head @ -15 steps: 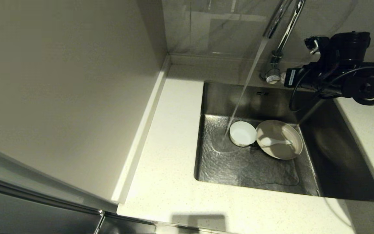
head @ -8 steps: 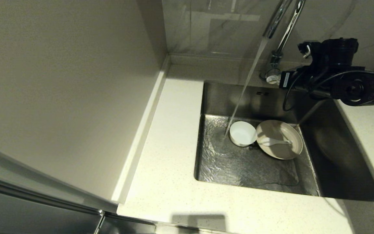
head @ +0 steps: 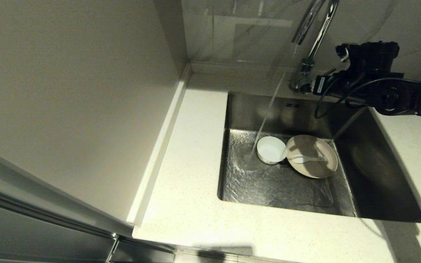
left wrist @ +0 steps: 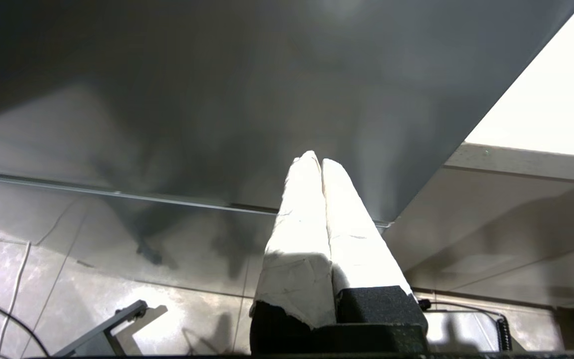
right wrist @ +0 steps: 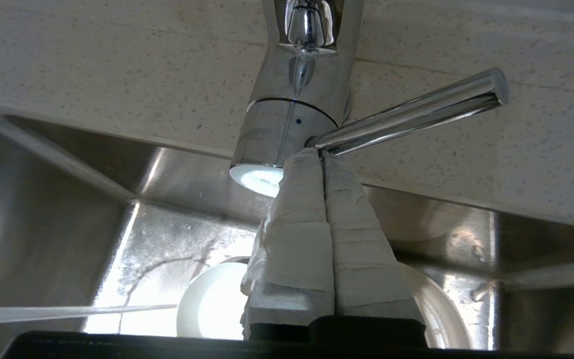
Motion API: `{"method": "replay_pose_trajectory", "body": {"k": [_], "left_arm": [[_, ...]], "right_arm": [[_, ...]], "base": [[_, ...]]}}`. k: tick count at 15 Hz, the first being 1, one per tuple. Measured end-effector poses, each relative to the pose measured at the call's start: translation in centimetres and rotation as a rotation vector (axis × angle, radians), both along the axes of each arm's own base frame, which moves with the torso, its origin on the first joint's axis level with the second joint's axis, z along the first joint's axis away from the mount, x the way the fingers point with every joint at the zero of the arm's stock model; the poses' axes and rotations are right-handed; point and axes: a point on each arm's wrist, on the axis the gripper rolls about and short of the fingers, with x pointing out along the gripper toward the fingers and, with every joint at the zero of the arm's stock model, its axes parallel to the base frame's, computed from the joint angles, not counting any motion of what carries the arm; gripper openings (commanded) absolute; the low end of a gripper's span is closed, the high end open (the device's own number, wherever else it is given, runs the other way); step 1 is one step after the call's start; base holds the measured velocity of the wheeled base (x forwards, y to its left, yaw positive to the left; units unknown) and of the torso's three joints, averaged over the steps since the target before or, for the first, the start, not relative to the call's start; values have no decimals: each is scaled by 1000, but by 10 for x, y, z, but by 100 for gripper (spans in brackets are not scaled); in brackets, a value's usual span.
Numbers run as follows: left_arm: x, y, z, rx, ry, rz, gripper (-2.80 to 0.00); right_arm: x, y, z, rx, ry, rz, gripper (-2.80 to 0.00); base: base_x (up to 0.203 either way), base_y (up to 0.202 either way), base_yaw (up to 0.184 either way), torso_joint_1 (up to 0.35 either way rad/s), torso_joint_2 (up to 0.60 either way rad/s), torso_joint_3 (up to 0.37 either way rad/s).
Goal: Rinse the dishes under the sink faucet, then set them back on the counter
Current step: Turn off the faucet, then put a bowl back to the table from the sink
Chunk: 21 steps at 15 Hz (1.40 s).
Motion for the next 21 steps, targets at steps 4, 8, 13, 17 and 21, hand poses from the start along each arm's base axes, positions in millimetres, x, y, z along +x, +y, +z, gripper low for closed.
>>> {"method": "replay_pose_trajectory", "body": {"k": [4,8,13,17,21], "left_arm": [[0,0,0,0,0,0,-280],[0,0,0,0,0,-2,-280],[0,0,0,0,0,0,-280],[0,0,0,0,0,0,-280],[0,0,0,0,0,0,-280]], "right_arm": [[5,-6,4,1,-30,-1,-280],[4,-8,7,0,-59,-14,-280],[-17,-9,10,0,-12,-16,-280],[-51,-12,35,19,-39,-23,-280],[-107,-29,51,51,-34,-63,-280]], "base": [[0,0,0,0,0,0],[0,0,0,21,15,-7],[0,0,0,0,0,0],[0,0,0,0,0,0],[0,0,0,0,0,0]]}}
